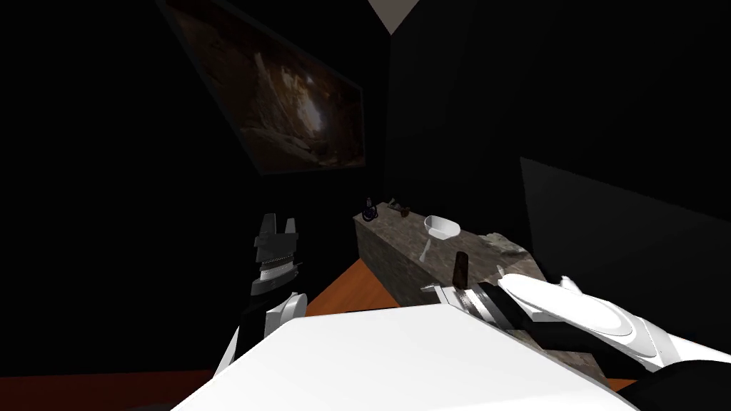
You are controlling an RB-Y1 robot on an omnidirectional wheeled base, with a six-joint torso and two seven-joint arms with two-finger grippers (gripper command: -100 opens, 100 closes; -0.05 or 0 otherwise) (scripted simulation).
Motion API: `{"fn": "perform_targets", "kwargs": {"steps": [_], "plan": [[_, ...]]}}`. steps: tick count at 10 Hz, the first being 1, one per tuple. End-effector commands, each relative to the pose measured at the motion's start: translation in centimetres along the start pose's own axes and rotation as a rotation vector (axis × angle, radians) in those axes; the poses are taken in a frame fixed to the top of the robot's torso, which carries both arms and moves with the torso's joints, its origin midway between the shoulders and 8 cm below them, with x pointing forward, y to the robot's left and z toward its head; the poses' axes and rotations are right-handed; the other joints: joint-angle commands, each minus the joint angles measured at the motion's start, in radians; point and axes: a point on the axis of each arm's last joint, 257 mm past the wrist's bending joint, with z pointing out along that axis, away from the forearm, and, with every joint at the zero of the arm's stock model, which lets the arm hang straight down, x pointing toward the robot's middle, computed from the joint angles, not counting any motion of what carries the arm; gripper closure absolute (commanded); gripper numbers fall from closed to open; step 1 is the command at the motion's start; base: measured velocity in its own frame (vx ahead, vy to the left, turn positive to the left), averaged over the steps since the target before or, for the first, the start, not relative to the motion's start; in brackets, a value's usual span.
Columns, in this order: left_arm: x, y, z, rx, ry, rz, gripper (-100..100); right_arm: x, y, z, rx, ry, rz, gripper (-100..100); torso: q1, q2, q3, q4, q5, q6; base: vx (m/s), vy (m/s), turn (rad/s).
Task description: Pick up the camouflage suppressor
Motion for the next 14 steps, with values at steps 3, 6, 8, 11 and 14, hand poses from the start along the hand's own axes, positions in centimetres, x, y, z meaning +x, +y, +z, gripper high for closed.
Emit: {"fn": "perform_targets", "kwargs": {"steps": [3, 6, 8, 11, 14], "plan": [[0.0, 0.0, 0.0, 0.000, 0.000, 0.000, 0, 3.3, 0.1, -1.2, -0.015, 0.131, -0.045, -100, 0.001, 0.000, 0.000, 0.000, 0.000, -0.001, -0.004, -0.022, 0.148], [0.0, 0.0, 0.0, 0.000, 0.000, 0.000, 0, 7.7, -0.2, -3.8, -0.028, 0.300, -0.092, -100, 0.000, 0.000, 0.000, 0.000, 0.000, 0.000, -0.013, -0.042, 0.223], [0.0, 0.0, 0.0, 0.000, 0.000, 0.000, 0, 9.7, -0.4, -5.3, -0.035, 0.382, -0.118, -100, -0.001, 0.000, 0.000, 0.000, 0.000, 0.000, -0.016, -0.048, 0.188], [0.0, 0.0, 0.0, 0.000, 0.000, 0.000, 0, 11.8, -0.9, -7.2, -0.048, 0.477, -0.157, -100, -0.001, 0.000, 0.000, 0.000, 0.000, -0.001, -0.021, -0.047, 0.191], [0.0, 0.0, 0.0, 0.000, 0.000, 0.000, 0, 14.6, -1.7, -10.2, -0.057, 0.608, -0.209, -100, -0.001, 0.001, 0.001, 0.000, -0.001, 0.001, -0.030, -0.057, 0.184]]}}
